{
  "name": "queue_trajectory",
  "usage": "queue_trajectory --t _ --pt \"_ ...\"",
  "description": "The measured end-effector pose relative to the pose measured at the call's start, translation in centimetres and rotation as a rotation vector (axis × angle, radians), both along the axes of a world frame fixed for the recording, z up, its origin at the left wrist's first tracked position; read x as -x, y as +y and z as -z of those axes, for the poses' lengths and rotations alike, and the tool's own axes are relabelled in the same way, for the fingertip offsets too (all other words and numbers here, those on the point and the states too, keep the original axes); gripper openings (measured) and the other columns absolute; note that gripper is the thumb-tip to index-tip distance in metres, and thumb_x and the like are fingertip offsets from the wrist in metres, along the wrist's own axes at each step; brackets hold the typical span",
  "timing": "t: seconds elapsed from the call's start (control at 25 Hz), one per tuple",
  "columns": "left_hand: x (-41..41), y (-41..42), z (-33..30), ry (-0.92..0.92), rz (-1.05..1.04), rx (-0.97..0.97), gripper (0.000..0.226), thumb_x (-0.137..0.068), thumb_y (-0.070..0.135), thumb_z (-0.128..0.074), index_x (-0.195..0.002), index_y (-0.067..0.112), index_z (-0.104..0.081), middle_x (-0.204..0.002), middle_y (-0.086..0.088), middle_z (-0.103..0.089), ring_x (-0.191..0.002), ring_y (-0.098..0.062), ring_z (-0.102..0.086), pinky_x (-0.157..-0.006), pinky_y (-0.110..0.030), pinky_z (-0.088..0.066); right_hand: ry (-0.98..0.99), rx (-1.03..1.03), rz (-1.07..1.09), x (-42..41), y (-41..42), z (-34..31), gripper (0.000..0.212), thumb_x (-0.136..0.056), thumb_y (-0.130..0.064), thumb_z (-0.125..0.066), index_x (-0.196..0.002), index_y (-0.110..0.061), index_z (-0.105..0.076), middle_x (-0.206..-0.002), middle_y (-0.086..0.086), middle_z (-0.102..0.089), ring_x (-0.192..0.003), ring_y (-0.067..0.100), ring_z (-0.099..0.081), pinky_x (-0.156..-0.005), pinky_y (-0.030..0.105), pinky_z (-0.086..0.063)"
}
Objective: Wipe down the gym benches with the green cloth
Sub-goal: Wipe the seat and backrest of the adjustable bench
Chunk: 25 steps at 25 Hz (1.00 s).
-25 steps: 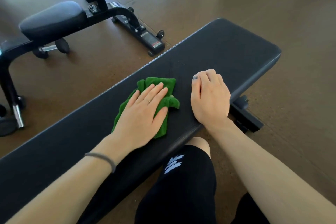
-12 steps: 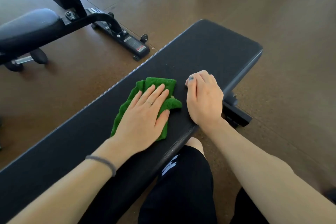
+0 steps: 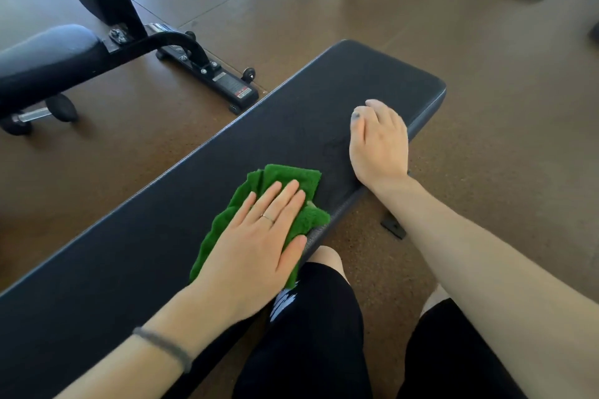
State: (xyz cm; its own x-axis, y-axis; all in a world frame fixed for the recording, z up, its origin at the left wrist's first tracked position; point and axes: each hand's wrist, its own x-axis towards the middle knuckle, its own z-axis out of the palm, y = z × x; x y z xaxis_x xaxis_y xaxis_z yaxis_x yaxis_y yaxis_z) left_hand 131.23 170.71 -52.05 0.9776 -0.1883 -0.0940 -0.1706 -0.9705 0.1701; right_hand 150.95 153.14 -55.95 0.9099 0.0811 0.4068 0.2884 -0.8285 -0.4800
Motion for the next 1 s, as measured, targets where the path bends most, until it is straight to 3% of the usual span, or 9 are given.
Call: queue_trajectory --t 0.08,0.2,0.28,0.36,0.52,0.64,0.8,1.0 --pt "-1.7 -0.2 0.1 -0.009 0.008 -0.022 0.067 -0.102 0.056 -0.012 -0.164 0.029 -0.009 -0.170 0.015 0.000 -0.157 -0.007 0.006 -0.128 -0.033 0.004 -0.002 -0.031 0.051 -0.4 -0.1 0.7 0.045 -0.106 -0.028 -0.030 -0.111 -0.015 -0.072 -0.131 0.004 -0.066 -0.128 0.024 -0.055 -0.112 0.038 -0.034" --pt "-9.2 -2.6 1.0 -0.057 -0.022 0.013 0.062 -0.106 0.049 -0.022 -0.163 0.023 -0.019 -0.171 0.007 -0.014 -0.158 -0.015 -0.007 -0.129 -0.042 -0.008 -0.014 -0.109 0.049 -0.1 0.1 0.7 0.046 -0.105 -0.025 -0.029 -0.112 -0.014 -0.073 -0.129 0.002 -0.068 -0.128 0.021 -0.055 -0.113 0.034 -0.032" --pt "-12.7 -4.1 0.9 -0.036 -0.069 0.019 0.061 -0.109 0.044 -0.026 -0.164 0.020 -0.017 -0.172 0.003 -0.012 -0.159 -0.016 -0.006 -0.129 -0.042 -0.005 -0.031 -0.138 0.019 0.0 -0.4 0.5 0.052 -0.105 -0.028 -0.024 -0.113 -0.012 -0.073 -0.127 0.004 -0.069 -0.126 0.021 -0.058 -0.113 0.034 -0.034" --pt "-10.9 -3.9 0.9 -0.054 -0.031 0.024 0.062 -0.109 0.045 -0.025 -0.164 0.018 -0.017 -0.172 0.003 -0.011 -0.159 -0.016 -0.005 -0.129 -0.042 -0.006 -0.045 -0.137 -0.018 -0.2 -0.7 0.4 0.054 -0.104 -0.028 -0.022 -0.113 -0.009 -0.072 -0.126 0.007 -0.070 -0.125 0.023 -0.060 -0.112 0.036 -0.036" --pt "-0.1 -1.4 0.0 -0.037 0.121 -0.060 0.066 -0.106 0.052 -0.023 -0.164 0.023 -0.012 -0.171 0.010 -0.005 -0.158 -0.009 0.000 -0.128 -0.036 -0.006 -0.074 -0.118 0.002 -0.2 -0.6 0.7 0.050 -0.105 -0.024 -0.026 -0.111 -0.008 -0.072 -0.125 0.007 -0.070 -0.124 0.024 -0.060 -0.111 0.039 -0.039" --pt "-3.5 -2.0 0.9 -0.085 0.131 -0.052 0.066 -0.104 0.051 -0.025 -0.163 0.021 -0.022 -0.170 0.006 -0.016 -0.158 -0.014 -0.010 -0.127 -0.037 -0.009 -0.082 -0.146 0.036 -0.3 -0.5 1.0 0.049 -0.105 -0.024 -0.026 -0.110 -0.009 -0.073 -0.125 0.005 -0.071 -0.123 0.021 -0.061 -0.111 0.038 -0.039" --pt "-11.5 -5.9 1.1 -0.045 0.028 0.029 0.078 -0.095 0.054 -0.011 -0.162 0.017 -0.024 -0.170 0.001 -0.021 -0.158 -0.017 -0.013 -0.129 -0.043 -0.011 -0.039 -0.163 0.012 -1.4 -1.2 0.5 0.053 -0.103 -0.027 -0.024 -0.107 -0.007 -0.073 -0.123 0.007 -0.071 -0.119 0.021 -0.062 -0.108 0.034 -0.040" --pt "-2.5 -2.0 0.8 -0.036 0.172 -0.054 0.071 -0.103 0.053 -0.023 -0.165 0.021 -0.010 -0.172 0.006 -0.005 -0.158 -0.011 -0.001 -0.127 -0.035 -0.003 0.005 -0.031 -0.094 -2.9 -4.0 0.6 0.035 -0.107 -0.021 -0.038 -0.121 -0.009 -0.068 -0.131 0.006 -0.064 -0.123 0.025 -0.054 -0.106 0.030 -0.033"
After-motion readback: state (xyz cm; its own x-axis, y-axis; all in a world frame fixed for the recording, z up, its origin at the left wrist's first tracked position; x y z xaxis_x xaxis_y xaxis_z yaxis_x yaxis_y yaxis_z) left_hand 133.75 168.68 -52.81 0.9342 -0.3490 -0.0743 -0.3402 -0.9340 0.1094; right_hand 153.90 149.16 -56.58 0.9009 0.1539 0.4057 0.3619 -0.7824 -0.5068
